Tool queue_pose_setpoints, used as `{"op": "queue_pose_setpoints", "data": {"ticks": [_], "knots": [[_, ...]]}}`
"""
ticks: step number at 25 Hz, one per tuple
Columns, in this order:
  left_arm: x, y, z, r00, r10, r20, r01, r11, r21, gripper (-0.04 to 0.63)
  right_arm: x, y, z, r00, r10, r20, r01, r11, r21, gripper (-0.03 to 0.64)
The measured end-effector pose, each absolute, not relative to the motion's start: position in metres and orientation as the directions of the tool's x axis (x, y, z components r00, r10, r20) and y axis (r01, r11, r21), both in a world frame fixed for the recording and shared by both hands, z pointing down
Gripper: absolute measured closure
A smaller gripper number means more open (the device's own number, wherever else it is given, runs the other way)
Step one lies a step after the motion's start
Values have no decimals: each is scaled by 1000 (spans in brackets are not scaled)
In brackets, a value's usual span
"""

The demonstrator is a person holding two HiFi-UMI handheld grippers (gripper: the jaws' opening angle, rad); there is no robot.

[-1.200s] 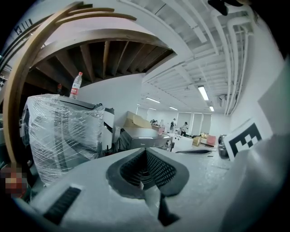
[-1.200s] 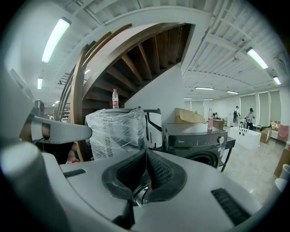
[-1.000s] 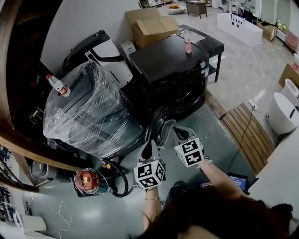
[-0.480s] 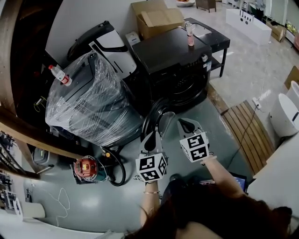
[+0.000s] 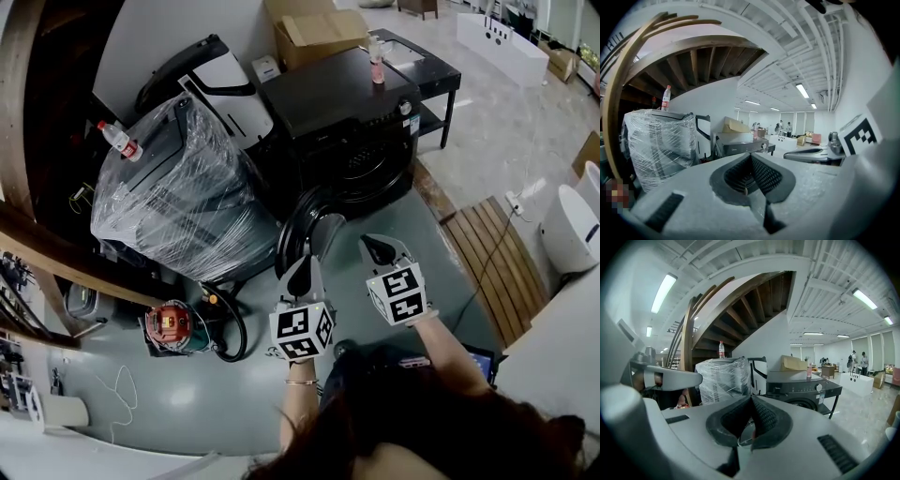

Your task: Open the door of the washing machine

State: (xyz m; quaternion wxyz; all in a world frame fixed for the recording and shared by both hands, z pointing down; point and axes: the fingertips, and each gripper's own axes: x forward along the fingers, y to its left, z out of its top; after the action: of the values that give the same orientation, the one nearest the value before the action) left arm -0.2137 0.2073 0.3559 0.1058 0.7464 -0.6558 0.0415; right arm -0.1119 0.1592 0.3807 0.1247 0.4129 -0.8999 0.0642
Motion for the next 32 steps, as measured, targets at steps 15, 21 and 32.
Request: {"op": "queue_pose_setpoints", "data": {"ticks": [15,21,32], "knots": [[-192,225,348,120,-973,196,-990,-103,92,581,-77,176,363,-604,-752,265,-764,641,79,618],[-188,227,346,120,-974,194,-991,-106,86,581,-71,180,364,-595,-760,262,-767,634,98,618],[-181,221,350,153,-966,209,-987,-137,89,581,-63,177,360,-572,-781,251,-787,608,100,618]]}}
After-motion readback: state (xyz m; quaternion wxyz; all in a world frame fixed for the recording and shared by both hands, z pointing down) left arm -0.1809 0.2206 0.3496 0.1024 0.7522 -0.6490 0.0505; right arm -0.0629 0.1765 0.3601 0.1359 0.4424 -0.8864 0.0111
